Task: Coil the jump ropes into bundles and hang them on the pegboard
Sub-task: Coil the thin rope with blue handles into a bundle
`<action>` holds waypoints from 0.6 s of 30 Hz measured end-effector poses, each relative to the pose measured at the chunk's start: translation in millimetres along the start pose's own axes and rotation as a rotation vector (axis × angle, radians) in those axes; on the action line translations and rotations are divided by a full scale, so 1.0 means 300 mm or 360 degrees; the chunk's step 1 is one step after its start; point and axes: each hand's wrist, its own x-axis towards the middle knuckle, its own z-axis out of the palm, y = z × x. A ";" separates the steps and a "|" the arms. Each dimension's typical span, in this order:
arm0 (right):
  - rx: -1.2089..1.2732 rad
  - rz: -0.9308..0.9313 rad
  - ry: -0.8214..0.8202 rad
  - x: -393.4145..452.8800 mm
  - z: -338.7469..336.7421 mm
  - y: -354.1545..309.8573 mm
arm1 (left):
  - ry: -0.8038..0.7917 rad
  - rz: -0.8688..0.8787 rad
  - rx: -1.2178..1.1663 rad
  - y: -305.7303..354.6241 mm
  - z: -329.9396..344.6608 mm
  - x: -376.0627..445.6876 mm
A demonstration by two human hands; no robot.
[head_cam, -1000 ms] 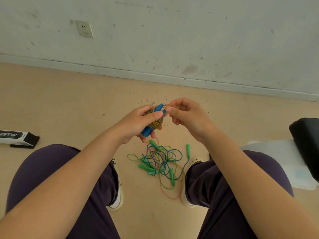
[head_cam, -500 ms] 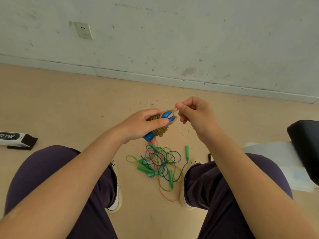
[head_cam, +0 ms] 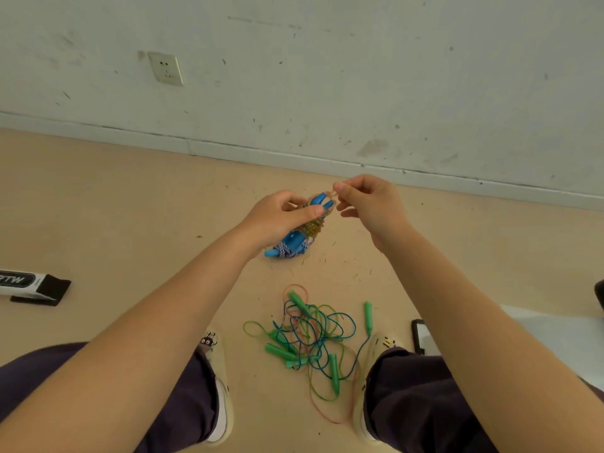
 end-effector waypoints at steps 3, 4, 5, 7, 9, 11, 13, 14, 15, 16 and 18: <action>-0.0241 0.0169 -0.0008 0.127 0.033 0.229 | 0.0197 -0.0165 0.0035 -0.224 0.048 0.162; -0.0325 0.0241 -0.0033 0.162 0.051 0.327 | 0.0229 -0.0239 0.0072 -0.314 0.074 0.208; -0.0394 0.0317 -0.0062 0.192 0.071 0.428 | 0.0248 -0.0308 0.0118 -0.408 0.104 0.250; -0.0492 0.0464 -0.0127 0.246 0.119 0.634 | 0.0266 -0.0416 0.0228 -0.592 0.165 0.323; -0.0551 0.0589 -0.0179 0.293 0.165 0.812 | 0.0251 -0.0504 0.0343 -0.746 0.221 0.382; -0.0603 0.0680 -0.0200 0.343 0.206 0.936 | 0.0236 -0.0578 0.0446 -0.859 0.254 0.439; -0.0641 0.0710 -0.0213 0.399 0.246 1.019 | 0.0256 -0.0619 0.0522 -0.938 0.262 0.505; -0.0650 0.0699 -0.0214 0.428 0.263 1.050 | 0.0277 -0.0609 0.0558 -0.967 0.262 0.539; -0.0645 0.0680 -0.0210 0.455 0.278 1.078 | 0.0303 -0.0586 0.0592 -0.993 0.262 0.570; -0.0638 0.0657 -0.0203 0.479 0.291 1.101 | 0.0331 -0.0558 0.0617 -1.014 0.262 0.599; -0.0651 0.0616 -0.0191 0.512 0.306 1.133 | 0.0364 -0.0497 0.0643 -1.042 0.265 0.638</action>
